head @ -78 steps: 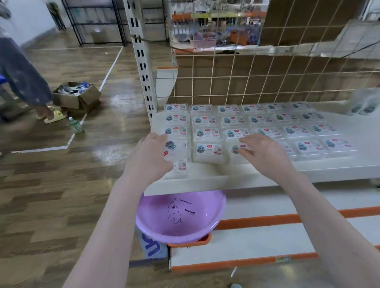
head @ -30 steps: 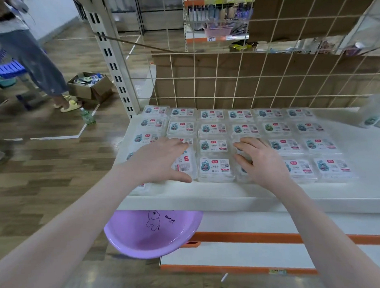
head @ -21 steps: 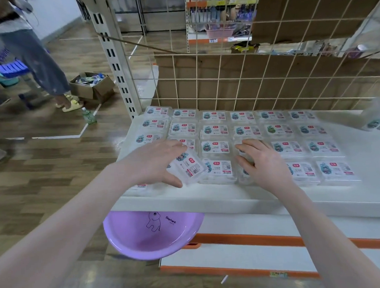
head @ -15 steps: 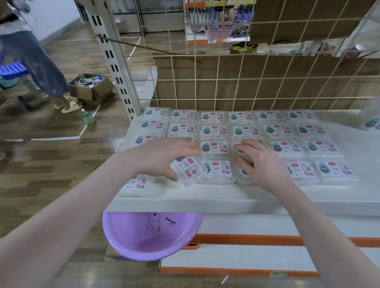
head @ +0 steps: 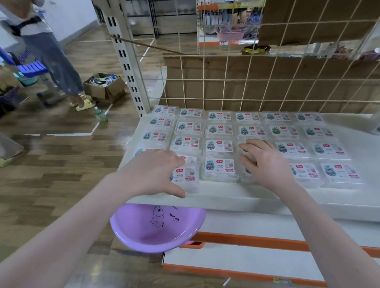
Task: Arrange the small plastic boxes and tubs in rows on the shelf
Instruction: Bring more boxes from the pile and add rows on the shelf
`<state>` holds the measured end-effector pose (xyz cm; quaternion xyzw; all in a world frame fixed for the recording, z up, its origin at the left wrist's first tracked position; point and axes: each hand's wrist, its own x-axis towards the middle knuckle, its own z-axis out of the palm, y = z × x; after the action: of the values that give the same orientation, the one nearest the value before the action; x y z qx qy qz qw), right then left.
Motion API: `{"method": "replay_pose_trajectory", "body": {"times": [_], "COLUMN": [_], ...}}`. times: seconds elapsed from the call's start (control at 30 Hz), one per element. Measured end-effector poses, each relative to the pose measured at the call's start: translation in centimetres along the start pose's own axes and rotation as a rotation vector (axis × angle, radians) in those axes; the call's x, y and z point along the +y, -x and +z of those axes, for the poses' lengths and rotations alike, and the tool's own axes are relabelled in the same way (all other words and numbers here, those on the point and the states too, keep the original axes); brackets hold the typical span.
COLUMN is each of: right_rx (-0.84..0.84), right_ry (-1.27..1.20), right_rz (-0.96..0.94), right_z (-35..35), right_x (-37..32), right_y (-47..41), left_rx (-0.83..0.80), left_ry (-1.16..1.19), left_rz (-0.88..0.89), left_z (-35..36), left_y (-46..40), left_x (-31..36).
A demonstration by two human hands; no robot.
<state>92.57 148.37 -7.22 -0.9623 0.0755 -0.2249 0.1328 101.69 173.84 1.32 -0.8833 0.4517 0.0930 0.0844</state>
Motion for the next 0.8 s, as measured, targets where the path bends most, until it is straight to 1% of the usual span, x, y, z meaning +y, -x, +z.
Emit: {"method": "replay_pose_trajectory", "body": {"times": [0.13, 0.37, 0.67, 0.8], "right_rx": [-0.003, -0.033, -0.072, -0.075], "right_ry": [0.013, 0.02, 0.021, 0.012], "right_rz": [-0.009, -0.005, 0.005, -0.001], "right_z": [0.0, 0.0, -0.6, -0.8], "right_x": [0.0, 0.0, -0.5, -0.8], "right_y": [0.0, -0.1, -0.2, -0.2], "left_rx": [-0.004, -0.028, -0.005, 0.036], "left_ry": [0.045, 0.023, 0.108, 0.134], "left_rz": [-0.017, -0.028, 0.027, 0.03], "left_z": [0.3, 0.9, 1.6, 1.9], "left_y": [0.8, 0.5, -0.3, -0.5], "left_x": [1.0, 1.5, 0.3, -0.1]}}
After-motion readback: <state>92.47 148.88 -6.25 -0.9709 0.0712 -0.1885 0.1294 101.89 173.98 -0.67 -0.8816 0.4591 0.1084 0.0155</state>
